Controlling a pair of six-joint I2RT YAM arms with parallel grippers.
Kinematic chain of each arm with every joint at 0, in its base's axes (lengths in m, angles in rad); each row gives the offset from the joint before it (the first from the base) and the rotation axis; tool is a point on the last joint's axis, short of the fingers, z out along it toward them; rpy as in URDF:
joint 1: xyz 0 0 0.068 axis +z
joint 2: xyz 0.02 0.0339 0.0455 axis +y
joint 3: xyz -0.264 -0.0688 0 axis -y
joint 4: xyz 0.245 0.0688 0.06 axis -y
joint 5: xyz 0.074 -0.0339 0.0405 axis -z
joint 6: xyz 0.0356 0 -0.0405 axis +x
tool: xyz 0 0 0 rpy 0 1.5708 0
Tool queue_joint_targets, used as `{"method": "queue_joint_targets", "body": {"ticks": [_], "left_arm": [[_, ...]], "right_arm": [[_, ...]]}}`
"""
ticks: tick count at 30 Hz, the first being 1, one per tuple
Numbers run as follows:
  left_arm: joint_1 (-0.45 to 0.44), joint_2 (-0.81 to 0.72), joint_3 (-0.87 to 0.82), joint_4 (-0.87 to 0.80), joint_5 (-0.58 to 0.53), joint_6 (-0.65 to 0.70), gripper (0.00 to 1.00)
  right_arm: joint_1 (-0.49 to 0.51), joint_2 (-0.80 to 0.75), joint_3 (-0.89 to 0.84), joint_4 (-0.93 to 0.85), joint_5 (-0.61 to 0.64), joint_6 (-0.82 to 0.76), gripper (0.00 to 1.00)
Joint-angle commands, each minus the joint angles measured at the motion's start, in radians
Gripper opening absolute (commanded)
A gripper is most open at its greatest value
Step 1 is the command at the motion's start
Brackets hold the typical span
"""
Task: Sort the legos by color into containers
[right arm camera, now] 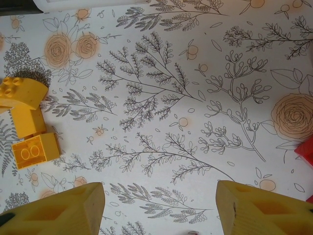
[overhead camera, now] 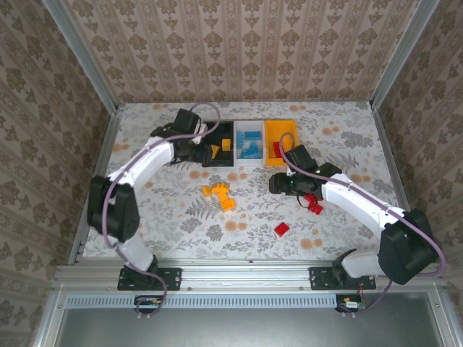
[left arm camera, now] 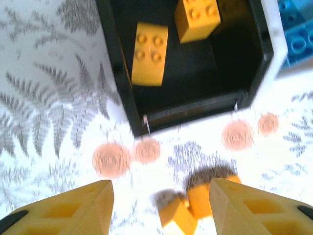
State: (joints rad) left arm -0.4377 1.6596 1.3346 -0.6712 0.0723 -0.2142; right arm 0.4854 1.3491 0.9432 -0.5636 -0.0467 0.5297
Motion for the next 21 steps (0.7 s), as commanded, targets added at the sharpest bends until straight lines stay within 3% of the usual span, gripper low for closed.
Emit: {"method": "queue_joint_targets", "body": {"ticks": [1, 8, 11, 18, 21], "left_arm": [[-0.010, -0.053, -0.123, 0.018, 0.007, -0.058, 0.59], [-0.071, -0.057, -0.228, 0.055, 0.080, -0.021, 0.72], [-0.075, -0.035, -0.222, 0.040, 0.138, 0.087, 0.80], [-0.079, 0.006, -0.189, -0.016, 0.088, 0.257, 0.86], [-0.079, -0.001, -0.218, 0.014, 0.143, 0.351, 0.87]], "right_arm": [[0.010, -0.002, 0.010, 0.007, -0.031, 0.023, 0.63], [0.033, 0.010, 0.009, 0.018, -0.031, 0.033, 0.63], [0.035, -0.002, -0.007, 0.015, -0.023, 0.033, 0.63], [0.035, -0.017, -0.024, 0.016, -0.011, 0.029, 0.64], [0.035, -0.014, -0.024, 0.017, -0.014, 0.023, 0.64]]}}
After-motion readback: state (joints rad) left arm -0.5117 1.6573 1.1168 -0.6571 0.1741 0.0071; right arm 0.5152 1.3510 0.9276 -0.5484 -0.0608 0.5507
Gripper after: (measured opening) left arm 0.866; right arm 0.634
